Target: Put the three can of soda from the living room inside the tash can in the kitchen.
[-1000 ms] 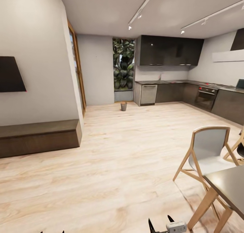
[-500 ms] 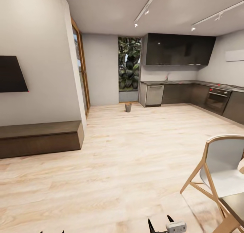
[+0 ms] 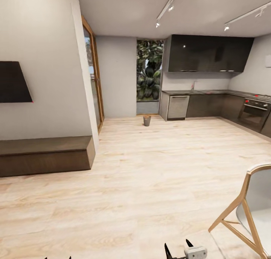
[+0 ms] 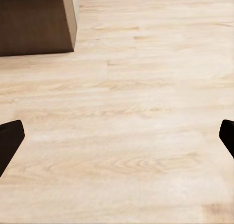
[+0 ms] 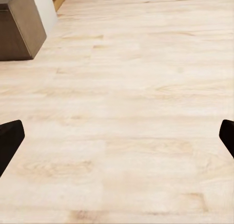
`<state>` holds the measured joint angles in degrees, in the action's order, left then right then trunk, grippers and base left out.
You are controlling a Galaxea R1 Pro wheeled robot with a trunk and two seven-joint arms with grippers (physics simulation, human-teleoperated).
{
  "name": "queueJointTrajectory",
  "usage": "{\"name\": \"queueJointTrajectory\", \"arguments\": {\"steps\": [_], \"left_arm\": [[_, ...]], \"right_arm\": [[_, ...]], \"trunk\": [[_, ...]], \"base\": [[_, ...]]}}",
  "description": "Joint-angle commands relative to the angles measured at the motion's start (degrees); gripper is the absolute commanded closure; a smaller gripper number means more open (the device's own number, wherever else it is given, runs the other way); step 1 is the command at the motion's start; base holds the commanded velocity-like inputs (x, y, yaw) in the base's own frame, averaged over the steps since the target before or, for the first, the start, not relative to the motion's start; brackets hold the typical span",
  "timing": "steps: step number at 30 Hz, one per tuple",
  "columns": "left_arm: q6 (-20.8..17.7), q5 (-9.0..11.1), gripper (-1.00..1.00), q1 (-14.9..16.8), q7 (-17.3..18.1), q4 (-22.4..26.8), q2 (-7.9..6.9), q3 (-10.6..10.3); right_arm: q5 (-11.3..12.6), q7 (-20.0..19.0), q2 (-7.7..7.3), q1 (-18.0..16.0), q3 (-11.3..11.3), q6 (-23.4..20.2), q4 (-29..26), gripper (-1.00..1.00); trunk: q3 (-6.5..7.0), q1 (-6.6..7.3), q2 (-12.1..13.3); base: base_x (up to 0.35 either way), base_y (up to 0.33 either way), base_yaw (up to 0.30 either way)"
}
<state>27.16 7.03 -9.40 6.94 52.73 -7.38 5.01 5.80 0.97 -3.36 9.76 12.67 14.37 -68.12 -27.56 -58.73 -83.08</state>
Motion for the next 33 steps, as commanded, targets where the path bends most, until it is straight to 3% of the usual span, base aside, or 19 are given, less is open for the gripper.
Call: {"name": "queueJointTrajectory", "arguments": {"steps": [1, 33], "left_arm": [[0.0, 0.0, -1.0, 0.0, 0.0, 0.0, 0.0, 0.0], [0.0, 0.0, -1.0, 0.0, 0.0, 0.0, 0.0, 0.0]], "right_arm": [[0.0, 0.0, 0.01, 0.0, 0.0, 0.0, 0.0, -1.0], [0.0, -0.1, 0.02, 0.0, 0.1, 0.1, 0.5, -1.0]], "trunk": [[0.0, 0.0, 0.0], [0.0, 0.0, 0.0]], "base": [[0.307, -0.106, 0.008], [0.311, -0.04, 0.001]]}}
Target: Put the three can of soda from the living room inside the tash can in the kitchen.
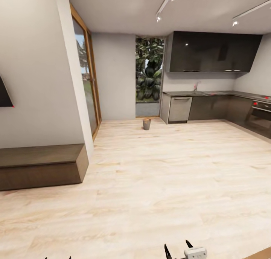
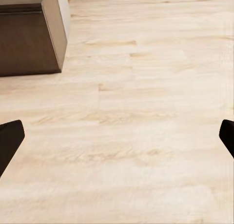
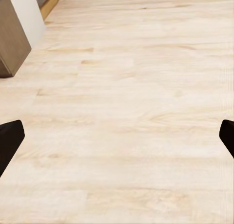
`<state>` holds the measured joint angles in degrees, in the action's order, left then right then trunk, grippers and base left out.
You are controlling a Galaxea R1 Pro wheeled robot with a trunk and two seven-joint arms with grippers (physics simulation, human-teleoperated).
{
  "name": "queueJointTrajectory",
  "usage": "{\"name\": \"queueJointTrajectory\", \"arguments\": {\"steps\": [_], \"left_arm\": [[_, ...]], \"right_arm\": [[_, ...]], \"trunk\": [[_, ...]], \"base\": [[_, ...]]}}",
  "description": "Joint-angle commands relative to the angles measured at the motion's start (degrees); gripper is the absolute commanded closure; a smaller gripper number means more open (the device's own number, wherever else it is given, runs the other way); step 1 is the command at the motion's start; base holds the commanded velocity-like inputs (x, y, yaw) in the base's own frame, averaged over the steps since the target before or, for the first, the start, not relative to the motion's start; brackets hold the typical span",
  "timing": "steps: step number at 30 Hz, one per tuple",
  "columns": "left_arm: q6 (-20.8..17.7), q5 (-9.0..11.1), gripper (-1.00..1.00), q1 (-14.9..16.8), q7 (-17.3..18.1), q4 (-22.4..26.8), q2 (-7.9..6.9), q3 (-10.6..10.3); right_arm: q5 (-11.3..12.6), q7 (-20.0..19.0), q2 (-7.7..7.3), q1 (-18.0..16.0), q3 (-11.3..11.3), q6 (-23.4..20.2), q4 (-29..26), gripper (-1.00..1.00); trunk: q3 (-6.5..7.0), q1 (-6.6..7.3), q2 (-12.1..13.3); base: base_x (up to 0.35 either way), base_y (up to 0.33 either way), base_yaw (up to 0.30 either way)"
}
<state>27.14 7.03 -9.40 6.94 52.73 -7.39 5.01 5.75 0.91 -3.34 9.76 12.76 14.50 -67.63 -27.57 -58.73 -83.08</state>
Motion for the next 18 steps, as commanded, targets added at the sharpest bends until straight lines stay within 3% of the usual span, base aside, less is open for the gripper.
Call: {"name": "queueJointTrajectory", "arguments": {"steps": [1, 18], "left_arm": [[0.0, 0.0, -1.0, 0.0, 0.0, 0.0, 0.0, 0.0], [0.0, 0.0, -1.0, 0.0, 0.0, 0.0, -0.08, 0.0]], "right_arm": [[0.0, 0.0, 0.0, 0.0, 0.0, 0.0, 0.1, -1.0], [0.0, 0.0, 0.0, 0.0, 0.1, 0.0, 0.4, -1.0]], "trunk": [[0.0, 0.0, 0.0], [0.0, 0.0, 0.0]], "base": [[0.32, 0.0, 0.0], [0.322, 0.0, 0.0]]}}
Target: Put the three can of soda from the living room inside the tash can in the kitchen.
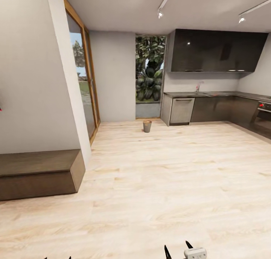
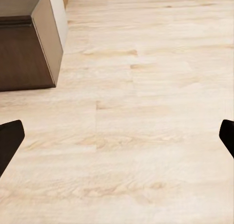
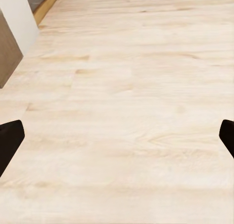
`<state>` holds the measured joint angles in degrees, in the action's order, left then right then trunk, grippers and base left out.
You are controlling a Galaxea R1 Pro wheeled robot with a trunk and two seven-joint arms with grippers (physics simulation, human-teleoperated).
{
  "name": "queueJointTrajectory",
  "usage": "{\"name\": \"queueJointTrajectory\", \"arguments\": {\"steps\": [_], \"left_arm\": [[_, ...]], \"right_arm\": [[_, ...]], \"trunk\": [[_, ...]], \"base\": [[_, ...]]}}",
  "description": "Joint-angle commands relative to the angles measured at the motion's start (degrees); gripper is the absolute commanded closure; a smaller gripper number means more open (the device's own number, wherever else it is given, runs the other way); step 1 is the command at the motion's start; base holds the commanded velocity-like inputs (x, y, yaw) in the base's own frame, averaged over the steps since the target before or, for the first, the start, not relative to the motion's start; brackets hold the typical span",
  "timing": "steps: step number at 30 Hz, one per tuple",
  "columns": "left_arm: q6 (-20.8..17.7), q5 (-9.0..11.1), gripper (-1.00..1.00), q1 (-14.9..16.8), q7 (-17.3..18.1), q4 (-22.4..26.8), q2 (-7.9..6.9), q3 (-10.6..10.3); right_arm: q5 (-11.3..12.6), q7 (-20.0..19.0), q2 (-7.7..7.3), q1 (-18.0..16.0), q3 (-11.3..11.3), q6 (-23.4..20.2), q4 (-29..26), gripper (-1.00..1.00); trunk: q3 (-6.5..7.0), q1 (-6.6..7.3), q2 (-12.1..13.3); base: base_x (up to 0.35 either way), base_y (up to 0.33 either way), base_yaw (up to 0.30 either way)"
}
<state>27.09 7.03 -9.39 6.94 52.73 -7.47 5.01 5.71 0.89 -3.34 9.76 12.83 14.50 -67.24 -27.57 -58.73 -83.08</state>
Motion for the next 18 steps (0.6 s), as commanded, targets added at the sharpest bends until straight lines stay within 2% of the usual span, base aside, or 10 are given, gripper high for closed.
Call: {"name": "queueJointTrajectory", "arguments": {"steps": [1, 18], "left_arm": [[0.0, 0.0, -1.0, 0.0, 0.0, 0.0, 0.0, 0.0], [0.0, 0.0, -1.0, 0.0, 0.0, 0.0, 0.0, 0.0]], "right_arm": [[0.0, 0.0, 0.0, 0.0, 0.0, 0.0, 0.0, -1.0], [0.0, 0.0, 0.0, 0.0, 0.0, 0.1, 0.0, -1.0]], "trunk": [[0.0, 0.0, 0.0], [0.0, 0.0, 0.0]], "base": [[0.323, 0.0, 0.0], [0.323, 0.0, 0.0]]}}
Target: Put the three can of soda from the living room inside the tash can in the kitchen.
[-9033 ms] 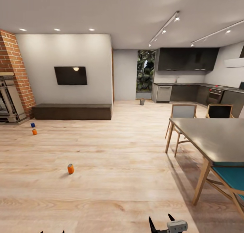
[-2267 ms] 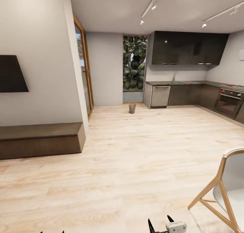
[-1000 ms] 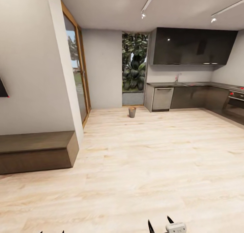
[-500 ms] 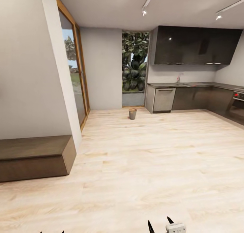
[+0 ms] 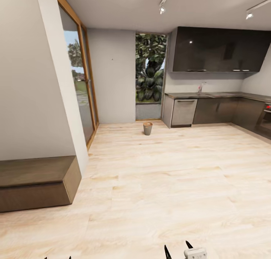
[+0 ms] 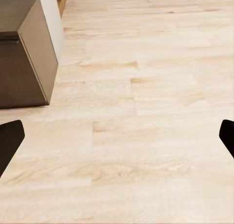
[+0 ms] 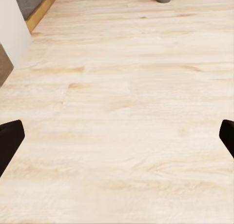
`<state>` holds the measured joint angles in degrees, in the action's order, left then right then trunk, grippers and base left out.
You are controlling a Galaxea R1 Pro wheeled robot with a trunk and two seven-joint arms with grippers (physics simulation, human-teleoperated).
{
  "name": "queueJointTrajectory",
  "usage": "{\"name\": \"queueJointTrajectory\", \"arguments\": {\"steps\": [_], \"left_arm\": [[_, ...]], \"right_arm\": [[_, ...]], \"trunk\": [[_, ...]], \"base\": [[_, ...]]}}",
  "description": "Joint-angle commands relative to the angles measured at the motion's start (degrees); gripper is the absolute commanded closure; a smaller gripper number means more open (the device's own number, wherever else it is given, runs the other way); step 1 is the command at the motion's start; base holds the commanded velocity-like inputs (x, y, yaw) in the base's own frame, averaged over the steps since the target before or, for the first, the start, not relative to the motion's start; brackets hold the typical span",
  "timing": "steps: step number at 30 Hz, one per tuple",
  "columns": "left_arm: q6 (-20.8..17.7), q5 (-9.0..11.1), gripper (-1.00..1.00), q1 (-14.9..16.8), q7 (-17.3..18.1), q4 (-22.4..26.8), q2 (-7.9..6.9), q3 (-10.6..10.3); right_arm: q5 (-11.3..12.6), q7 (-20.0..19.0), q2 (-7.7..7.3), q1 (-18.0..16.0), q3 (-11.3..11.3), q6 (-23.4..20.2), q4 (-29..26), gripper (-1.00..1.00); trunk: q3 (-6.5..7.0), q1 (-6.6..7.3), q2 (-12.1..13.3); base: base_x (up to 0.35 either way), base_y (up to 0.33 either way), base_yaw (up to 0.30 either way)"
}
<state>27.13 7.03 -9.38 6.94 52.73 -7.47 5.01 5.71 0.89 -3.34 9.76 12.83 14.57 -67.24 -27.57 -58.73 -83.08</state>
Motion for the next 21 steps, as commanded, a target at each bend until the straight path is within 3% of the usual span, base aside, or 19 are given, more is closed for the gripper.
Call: {"name": "queueJointTrajectory", "arguments": {"steps": [1, 21], "left_arm": [[0.0, 0.0, -1.0, 0.0, 0.0, 0.0, 0.0, 0.0], [0.0, 0.0, -1.0, 0.0, 0.0, 0.0, 0.05, 0.0]], "right_arm": [[0.0, 0.0, 0.0, 0.0, 0.0, 0.0, 0.0, -1.0], [0.0, 0.0, 0.0, 0.0, 0.0, 0.0, 0.0, -1.0]], "trunk": [[0.0, 0.0, 0.0], [0.0, 0.0, 0.0]], "base": [[0.323, 0.0, 0.0], [0.323, 0.0, 0.0]]}}
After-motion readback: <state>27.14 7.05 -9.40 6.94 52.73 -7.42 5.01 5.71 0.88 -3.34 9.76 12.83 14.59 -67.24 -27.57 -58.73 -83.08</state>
